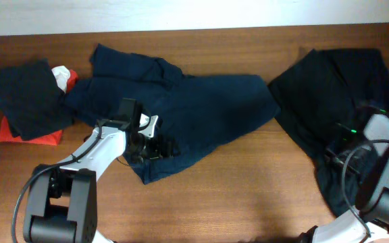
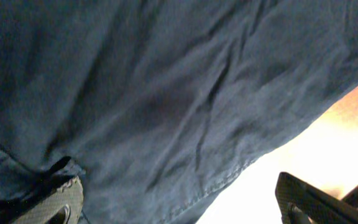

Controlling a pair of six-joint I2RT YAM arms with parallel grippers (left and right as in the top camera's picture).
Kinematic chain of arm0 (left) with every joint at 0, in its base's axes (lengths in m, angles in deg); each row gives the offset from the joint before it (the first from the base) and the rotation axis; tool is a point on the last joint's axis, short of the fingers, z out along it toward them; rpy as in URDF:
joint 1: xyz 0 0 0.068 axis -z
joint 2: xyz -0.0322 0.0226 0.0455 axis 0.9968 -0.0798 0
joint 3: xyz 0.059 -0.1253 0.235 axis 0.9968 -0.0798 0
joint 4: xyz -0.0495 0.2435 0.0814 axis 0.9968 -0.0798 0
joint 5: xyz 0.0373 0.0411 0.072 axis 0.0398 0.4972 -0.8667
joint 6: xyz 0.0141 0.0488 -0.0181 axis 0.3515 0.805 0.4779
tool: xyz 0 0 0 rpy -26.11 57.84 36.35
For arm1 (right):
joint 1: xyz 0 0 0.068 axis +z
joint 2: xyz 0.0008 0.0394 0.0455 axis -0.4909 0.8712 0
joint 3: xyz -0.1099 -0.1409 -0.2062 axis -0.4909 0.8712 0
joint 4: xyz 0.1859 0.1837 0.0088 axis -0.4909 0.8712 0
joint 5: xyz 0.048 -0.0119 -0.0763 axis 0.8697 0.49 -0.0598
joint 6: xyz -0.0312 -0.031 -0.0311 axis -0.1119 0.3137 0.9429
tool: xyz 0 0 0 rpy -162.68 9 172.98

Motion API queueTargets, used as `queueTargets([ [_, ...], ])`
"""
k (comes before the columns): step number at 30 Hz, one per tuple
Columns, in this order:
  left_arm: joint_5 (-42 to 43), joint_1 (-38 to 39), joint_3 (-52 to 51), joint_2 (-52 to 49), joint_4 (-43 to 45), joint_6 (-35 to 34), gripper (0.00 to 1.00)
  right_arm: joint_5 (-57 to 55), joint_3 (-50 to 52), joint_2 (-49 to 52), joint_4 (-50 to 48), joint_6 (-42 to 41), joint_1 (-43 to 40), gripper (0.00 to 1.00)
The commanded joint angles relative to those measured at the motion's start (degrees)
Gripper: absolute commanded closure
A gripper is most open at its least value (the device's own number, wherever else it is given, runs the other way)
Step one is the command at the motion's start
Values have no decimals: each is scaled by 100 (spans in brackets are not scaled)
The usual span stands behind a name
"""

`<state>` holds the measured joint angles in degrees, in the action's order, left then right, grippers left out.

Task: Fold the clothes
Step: 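Reach both grippers to the navy shorts on the right pile and grasp, then lift the navy shorts and drag them to the table center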

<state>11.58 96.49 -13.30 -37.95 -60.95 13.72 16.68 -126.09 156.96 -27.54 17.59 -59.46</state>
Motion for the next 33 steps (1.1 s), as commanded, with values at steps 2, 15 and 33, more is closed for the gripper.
queueTargets([
  [2,-890,39,-319,-645,-850,48,1,2520,-584,-284,57,1464,22,43],
  [15,-1049,-2922,-868,-643,-1285,-662,1,2490,-1019,284,-1910,2184,2181,26],
  [33,-1626,-3829,-800,-638,-977,-210,1,3143,-2039,721,-2081,1158,144,18],
])
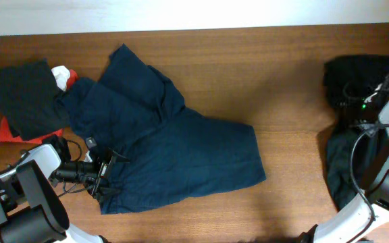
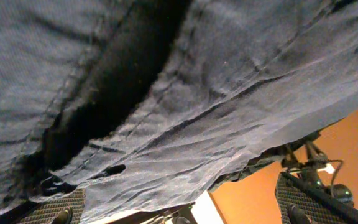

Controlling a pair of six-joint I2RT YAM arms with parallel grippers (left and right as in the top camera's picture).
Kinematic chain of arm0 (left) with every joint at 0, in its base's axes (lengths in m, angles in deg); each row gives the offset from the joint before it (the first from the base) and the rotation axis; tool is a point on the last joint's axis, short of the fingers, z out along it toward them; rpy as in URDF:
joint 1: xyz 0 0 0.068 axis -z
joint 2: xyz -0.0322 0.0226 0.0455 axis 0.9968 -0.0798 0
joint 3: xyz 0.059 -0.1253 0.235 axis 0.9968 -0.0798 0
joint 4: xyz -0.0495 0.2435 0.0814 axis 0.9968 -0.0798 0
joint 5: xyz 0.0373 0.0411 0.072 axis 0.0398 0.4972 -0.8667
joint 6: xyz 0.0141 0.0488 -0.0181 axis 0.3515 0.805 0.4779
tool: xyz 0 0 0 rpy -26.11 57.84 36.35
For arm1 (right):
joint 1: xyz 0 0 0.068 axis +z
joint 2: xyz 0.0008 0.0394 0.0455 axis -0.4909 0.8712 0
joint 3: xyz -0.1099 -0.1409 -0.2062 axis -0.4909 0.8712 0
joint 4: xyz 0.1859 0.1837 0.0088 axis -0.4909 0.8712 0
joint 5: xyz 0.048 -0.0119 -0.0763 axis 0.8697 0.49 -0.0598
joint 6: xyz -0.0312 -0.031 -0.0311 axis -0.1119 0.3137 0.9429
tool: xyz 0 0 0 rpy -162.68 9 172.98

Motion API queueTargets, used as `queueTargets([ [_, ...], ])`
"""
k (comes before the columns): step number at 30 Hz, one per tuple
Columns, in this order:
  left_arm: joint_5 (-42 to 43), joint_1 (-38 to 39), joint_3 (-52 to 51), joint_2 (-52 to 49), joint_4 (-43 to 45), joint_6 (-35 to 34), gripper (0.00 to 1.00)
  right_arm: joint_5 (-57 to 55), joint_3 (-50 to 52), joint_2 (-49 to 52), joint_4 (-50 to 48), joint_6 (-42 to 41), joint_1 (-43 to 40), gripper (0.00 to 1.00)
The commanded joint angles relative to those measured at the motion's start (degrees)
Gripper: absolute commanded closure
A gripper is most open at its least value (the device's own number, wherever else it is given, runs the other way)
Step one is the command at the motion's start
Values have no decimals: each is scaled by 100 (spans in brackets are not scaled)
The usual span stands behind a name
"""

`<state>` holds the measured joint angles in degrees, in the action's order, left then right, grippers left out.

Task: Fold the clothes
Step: 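Lift the navy shorts and drag them to the table center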

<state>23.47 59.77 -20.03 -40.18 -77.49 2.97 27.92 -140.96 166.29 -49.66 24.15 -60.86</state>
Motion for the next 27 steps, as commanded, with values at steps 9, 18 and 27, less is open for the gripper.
queueTargets([
  [9,-2848,-157,-127,-415,673,866,1,3224,-1113,284,-798,542,4039,10],
  [18,-2787,-153,-129,-415,678,861,1,2109,-1174,1784,-2717,-625,5783,15],
  [27,-2789,-153,-129,-415,702,863,1,227,-2861,17,411,673,5274,90],
])
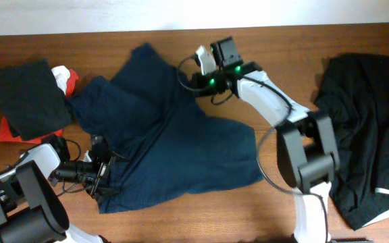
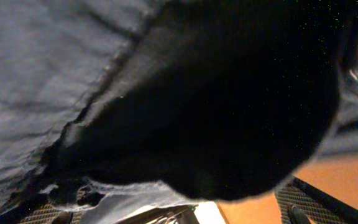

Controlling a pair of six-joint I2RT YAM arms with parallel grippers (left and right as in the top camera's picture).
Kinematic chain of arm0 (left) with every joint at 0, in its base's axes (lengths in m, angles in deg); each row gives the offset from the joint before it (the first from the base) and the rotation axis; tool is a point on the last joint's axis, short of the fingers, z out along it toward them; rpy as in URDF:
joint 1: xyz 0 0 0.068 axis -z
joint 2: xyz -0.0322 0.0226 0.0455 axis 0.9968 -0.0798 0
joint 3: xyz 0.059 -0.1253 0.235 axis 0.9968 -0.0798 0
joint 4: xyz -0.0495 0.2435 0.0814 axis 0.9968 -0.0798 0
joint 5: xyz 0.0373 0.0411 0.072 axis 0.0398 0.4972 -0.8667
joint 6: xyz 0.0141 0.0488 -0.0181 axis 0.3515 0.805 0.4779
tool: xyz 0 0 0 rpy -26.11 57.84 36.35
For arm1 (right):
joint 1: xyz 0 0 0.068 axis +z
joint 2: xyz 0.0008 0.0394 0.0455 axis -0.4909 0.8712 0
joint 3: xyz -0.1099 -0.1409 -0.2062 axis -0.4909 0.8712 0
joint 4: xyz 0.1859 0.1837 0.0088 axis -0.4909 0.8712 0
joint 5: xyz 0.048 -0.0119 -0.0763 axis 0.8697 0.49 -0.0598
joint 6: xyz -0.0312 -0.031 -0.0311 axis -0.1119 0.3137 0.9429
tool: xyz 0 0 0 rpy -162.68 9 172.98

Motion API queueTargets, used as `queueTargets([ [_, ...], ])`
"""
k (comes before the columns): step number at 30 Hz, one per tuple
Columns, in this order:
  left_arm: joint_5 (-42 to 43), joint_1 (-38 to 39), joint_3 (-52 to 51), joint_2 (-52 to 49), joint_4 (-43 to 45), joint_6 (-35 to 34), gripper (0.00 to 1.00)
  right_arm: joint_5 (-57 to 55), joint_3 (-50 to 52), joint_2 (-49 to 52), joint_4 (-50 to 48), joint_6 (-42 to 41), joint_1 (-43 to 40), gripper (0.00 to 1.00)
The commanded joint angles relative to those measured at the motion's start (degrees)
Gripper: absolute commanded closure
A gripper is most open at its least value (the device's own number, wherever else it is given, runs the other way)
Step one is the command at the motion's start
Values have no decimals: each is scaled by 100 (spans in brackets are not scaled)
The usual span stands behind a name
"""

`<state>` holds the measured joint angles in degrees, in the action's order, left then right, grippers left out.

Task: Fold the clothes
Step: 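Lift the navy shorts and drag them to the table center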

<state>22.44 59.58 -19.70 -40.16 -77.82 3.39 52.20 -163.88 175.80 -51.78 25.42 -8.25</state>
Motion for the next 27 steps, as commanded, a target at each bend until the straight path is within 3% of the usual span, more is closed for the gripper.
queueTargets([
  [1,-2688,-133,-162,-417,748,822,1,-2861,-551,-951,1445,546,149,62],
  [2,-2688,-133,-162,-417,750,822,1,-3086,-459,-826,2098,546,173,59],
  [3,-2686,-133,-162,-417,750,822,1,-3451,-417,-664,2535,516,127,47],
  [6,-2686,-133,-162,-417,750,822,1,-3620,-417,-374,2295,87,-258,32],
  [11,-2686,-133,-162,-417,752,820,1,291,-417,323,560,81,-809,28],
  [15,-2686,-133,-162,-417,754,822,1,555,-417,1172,-170,-638,-407,25],
  [16,-2686,-133,-162,-417,756,822,1,671,-417,1364,-415,-776,-269,30],
  [17,-2686,-133,-162,-417,756,822,1,682,-417,1432,-522,-774,-190,46],
  [18,-2686,-133,-162,-417,754,822,1,520,-417,1451,-573,-780,-155,96],
  [23,-2688,-133,-162,-417,776,822,1,-96,-946,247,-146,-680,-1003,96],
  [24,-2688,-133,-162,-417,807,822,1,-59,-1019,-201,299,-450,-1016,91],
  [25,-2684,-133,-162,-417,839,820,1,-72,-1019,-391,719,127,-935,80],
  [27,-2686,-133,-162,-417,831,822,1,-647,-1012,-413,1386,461,-822,79],
])
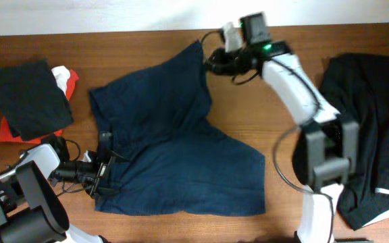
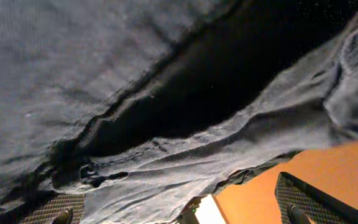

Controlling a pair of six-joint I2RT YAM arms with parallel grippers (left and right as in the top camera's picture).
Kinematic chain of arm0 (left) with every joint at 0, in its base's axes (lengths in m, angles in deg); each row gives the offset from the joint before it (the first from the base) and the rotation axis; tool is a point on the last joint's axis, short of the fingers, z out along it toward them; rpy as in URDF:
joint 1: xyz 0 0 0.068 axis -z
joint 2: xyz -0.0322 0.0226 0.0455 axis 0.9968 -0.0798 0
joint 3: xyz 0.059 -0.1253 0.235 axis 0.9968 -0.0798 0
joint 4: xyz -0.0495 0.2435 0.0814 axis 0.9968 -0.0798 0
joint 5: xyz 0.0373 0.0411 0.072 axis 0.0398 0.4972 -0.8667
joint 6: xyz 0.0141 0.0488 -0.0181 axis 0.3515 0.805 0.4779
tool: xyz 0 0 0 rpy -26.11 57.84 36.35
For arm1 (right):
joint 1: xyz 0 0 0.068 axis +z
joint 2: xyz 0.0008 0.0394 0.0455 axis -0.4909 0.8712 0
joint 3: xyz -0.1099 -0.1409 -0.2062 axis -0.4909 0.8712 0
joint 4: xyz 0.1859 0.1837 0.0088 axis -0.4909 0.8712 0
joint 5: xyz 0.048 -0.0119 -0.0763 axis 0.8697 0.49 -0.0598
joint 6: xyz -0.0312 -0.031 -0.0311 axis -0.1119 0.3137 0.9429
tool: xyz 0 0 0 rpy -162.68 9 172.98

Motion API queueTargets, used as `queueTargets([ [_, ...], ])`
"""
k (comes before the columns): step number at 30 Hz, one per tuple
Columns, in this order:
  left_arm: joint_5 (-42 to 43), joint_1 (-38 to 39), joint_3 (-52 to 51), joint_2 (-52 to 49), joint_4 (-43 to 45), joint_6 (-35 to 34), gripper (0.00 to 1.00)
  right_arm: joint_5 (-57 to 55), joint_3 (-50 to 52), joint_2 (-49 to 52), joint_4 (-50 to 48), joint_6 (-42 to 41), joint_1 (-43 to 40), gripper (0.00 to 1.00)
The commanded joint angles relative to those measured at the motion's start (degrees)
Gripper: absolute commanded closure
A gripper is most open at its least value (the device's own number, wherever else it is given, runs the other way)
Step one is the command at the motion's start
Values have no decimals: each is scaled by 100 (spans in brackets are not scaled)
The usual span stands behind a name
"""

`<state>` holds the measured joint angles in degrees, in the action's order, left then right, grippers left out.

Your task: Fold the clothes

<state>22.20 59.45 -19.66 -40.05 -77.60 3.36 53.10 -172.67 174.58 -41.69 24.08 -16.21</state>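
Navy shorts (image 1: 174,148) lie spread on the wooden table, waistband to the left. At the waistband's lower-left edge my left gripper (image 1: 103,177) stands open. In the left wrist view the navy fabric (image 2: 166,93) fills the frame and lies across the gap between the wide-apart fingers (image 2: 59,210). My right gripper (image 1: 215,62) is at the back of the table. It is shut on the top corner of the upper leg, which is drawn up toward it.
A crumpled black garment (image 1: 363,121) lies at the right edge. At the far left a folded black cloth (image 1: 26,98) sits on a red item (image 1: 19,131), beside something white (image 1: 61,73). Bare wood (image 1: 181,226) shows along the front.
My right gripper has moved right and toward the back with the upper leg's corner. The shorts now lie wider and flatter. The left gripper has not moved.
First the shorts lay bunched mid-table with my left gripper on them and the right arm over the black garment. Then the shorts and left gripper were further left. Then the right gripper was at the shorts' top edge, and now it has that leg spread out.
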Motion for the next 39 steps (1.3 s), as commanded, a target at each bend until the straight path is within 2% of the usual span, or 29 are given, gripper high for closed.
queueTargets([
  [1,-2662,-120,-166,-428,809,824,1,-1635,-129,-286,831,560,-39,96],
  [2,-2662,-120,-166,-428,809,824,1,-2396,-129,-286,1174,369,-94,96],
  [4,-2662,-120,-166,-428,815,824,1,-2559,-55,-284,1545,372,-286,73],
  [5,-2660,-120,-166,-428,815,824,1,-2518,28,-254,1578,111,-378,69],
  [7,-2660,-120,-166,-428,817,822,1,-1438,72,55,1349,-13,-380,64],
  [8,-2660,-120,-166,-428,820,822,1,-1126,72,293,1141,-15,-297,56],
  [10,-2660,-120,-166,-428,809,824,1,-1021,72,669,785,-66,-111,55],
  [14,-2640,-120,-166,-428,800,826,1,-997,72,1384,13,-1049,-33,56],
  [15,-2643,-120,-166,-428,798,826,1,-973,72,1453,-68,-1049,-35,66],
  [16,-2640,-120,-166,-428,804,826,1,-999,72,1456,-103,-1047,-37,87],
  [17,-2640,-120,-166,-428,815,826,1,-1056,70,1451,-129,-1047,-63,96],
  [21,-2643,-120,-166,-428,813,826,1,-1038,22,1327,20,-1047,-376,96],
  [24,-2640,-120,-166,-428,813,824,1,-1060,-437,778,190,-1001,-1038,96],
  [27,-2643,-120,-166,-428,820,824,1,-1187,-560,238,1808,-848,-1488,96],
  [28,-2640,-120,-166,-428,824,824,1,-1738,-540,264,2693,-850,-1473,96],
  [30,-2643,-120,-166,-428,817,826,1,-2968,-398,295,3626,-863,-1416,96],
  [31,-2640,-120,-166,-428,822,824,1,-3512,-308,295,3971,-870,-1429,80],
  [32,-2640,-120,-166,-428,820,826,1,-3620,-286,295,4085,-870,-1436,69],
  [34,-2640,-120,-166,-428,822,826,1,-3652,-286,295,4138,-855,-1434,68],
  [35,-2640,-120,-166,-428,822,826,1,-3523,-291,295,3849,-850,-1434,67],
  [36,-2640,-120,-166,-428,822,824,1,-3329,-289,299,3403,-706,-1434,57],
  [38,-2549,-120,-166,-428,817,831,1,-2177,-286,356,3248,66,-1429,48],
  [39,-2140,-120,-125,-417,817,1093,1,-1893,-199,391,3283,205,-1392,43],
])
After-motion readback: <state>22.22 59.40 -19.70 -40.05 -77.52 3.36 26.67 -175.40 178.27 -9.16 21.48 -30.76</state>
